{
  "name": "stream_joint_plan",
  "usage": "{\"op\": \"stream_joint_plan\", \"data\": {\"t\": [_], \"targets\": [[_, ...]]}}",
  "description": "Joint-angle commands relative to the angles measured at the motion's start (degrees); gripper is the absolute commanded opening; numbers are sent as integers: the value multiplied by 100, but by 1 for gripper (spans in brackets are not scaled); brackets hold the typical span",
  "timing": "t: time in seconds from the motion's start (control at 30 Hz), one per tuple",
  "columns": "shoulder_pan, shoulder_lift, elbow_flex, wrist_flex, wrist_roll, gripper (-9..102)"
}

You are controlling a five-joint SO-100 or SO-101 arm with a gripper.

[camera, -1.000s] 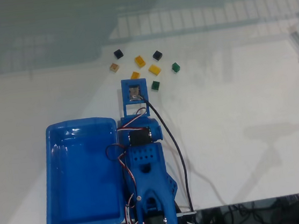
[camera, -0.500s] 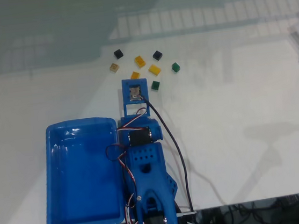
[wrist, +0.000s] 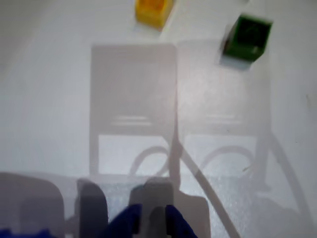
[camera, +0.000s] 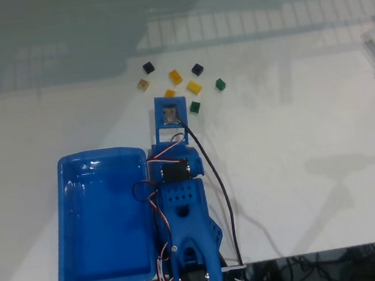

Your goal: Pick up all the lego then put into the bin

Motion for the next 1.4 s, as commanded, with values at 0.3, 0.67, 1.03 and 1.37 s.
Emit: {"op": "stream_joint_plan", "data": {"t": [0.3, 0.67, 1.03, 1.37], "targets": [[1266, -3955, -2936, -1248, 545, 22], [1740, -7207, -4720, -2338, 536, 23], [1688, -8569, -5370, -2382, 439, 22], [1679, -9246, -5845, -2399, 466, 22]]}}
